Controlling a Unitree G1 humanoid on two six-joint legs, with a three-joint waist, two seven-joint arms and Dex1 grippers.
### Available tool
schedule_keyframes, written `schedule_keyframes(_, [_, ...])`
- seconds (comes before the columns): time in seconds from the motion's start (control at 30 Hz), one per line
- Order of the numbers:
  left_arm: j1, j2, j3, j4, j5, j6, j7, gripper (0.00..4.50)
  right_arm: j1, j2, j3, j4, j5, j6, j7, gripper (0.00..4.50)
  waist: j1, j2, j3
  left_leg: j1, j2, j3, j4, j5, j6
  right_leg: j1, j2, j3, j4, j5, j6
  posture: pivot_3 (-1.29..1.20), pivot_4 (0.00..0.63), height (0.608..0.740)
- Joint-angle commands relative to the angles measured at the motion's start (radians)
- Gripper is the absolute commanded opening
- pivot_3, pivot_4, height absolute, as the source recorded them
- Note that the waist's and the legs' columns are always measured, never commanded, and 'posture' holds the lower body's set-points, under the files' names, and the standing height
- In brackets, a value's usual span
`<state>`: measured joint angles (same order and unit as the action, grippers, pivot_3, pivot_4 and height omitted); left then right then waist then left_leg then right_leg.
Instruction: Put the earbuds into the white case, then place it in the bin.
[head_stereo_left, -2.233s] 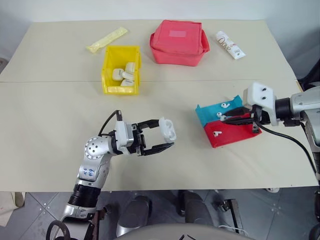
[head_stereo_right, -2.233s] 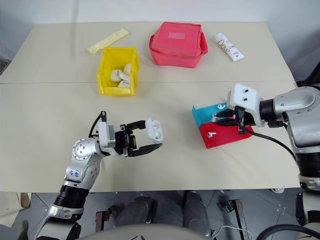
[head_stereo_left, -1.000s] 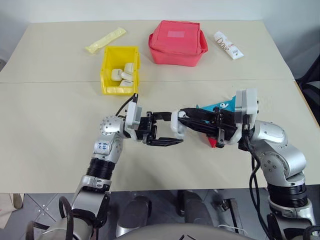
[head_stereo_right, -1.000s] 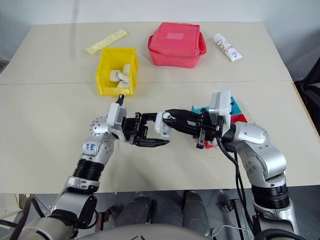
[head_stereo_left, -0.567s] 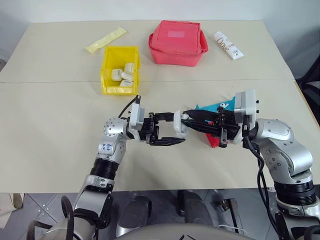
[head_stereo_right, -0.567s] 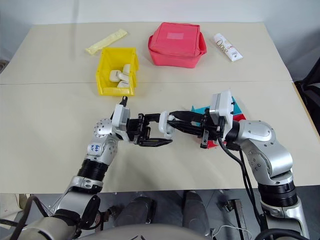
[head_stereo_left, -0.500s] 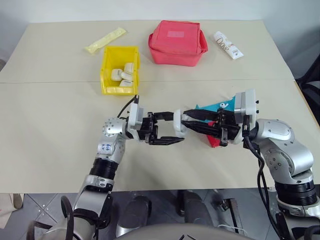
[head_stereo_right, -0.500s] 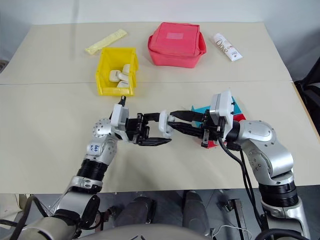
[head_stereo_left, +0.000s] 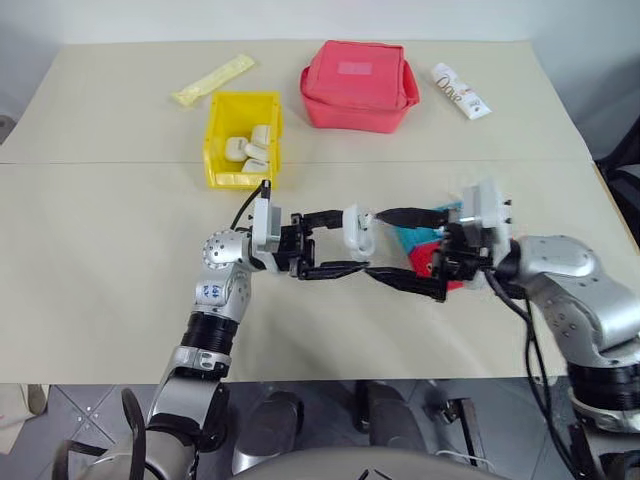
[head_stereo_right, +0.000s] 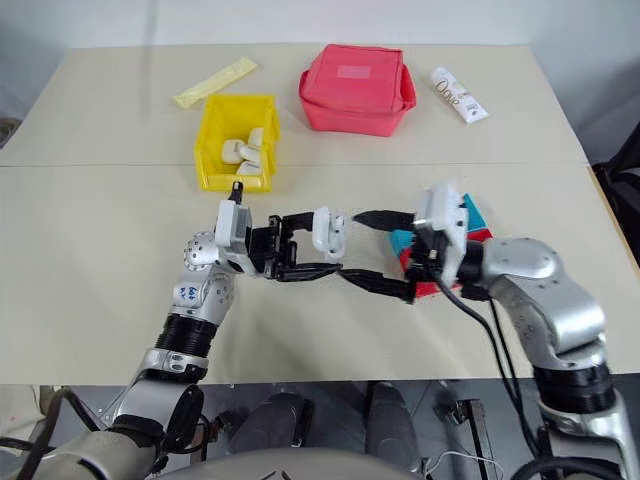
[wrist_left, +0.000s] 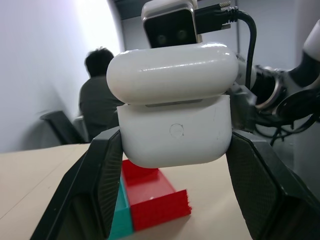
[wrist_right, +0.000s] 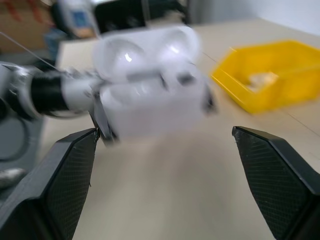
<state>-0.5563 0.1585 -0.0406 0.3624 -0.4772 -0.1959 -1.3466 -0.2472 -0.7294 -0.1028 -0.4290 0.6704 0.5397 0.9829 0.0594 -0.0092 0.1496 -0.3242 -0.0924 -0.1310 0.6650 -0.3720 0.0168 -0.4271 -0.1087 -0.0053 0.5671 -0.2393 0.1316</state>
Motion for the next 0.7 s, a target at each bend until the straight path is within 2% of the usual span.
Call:
schedule_keyframes(0.03, [-0.008,0.02,0.031,0.013,-0.005,-0.021,0.006,2.74,0.11,-0.06,-0.162,-0.063,0.033,0.021,-0.02,4.49,-0.001,0.0,0.0,0.0,0.0,0.0,0.0,0.0,0.0,0.0,0.0,0.0,0.0,0.0,0.0,0.0,0.15,0.74])
schedule_keyframes(0.23, [-0.026,0.046,0.058,0.052,0.0,-0.029,0.015,2.74,0.439,-0.082,-0.498,-0.138,0.043,0.046,-0.041,4.49,0.015,0.0,0.0,0.0,0.0,0.002,0.0,0.0,0.001,0.0,0.0,0.001,-0.002,0.0,0.001,0.0,0.15,0.74])
schedule_keyframes(0.37, [-0.032,0.059,0.075,0.07,0.003,-0.034,0.025,2.74,0.682,-0.002,-0.725,-0.192,0.048,0.029,-0.028,4.49,0.019,0.0,0.0,0.003,0.001,0.004,0.0,-0.001,0.001,0.001,0.001,0.004,-0.002,0.001,0.001,0.0,0.15,0.74])
schedule_keyframes(0.53, [-0.033,0.067,0.088,0.087,0.004,-0.043,0.027,2.74,0.838,0.06,-0.834,-0.245,0.075,0.028,-0.041,4.49,0.019,0.0,0.0,0.003,0.0,0.006,-0.001,-0.001,0.002,0.002,0.002,0.007,-0.003,0.001,0.003,0.0,0.15,0.74])
schedule_keyframes(0.7, [-0.016,0.072,0.09,0.062,-0.001,-0.035,0.035,2.74,0.845,0.038,-0.834,-0.263,0.1,0.046,-0.078,4.49,0.014,0.0,0.0,0.004,0.002,0.007,-0.001,-0.002,0.002,0.002,0.003,0.008,-0.003,0.002,0.003,0.0,0.15,0.74])
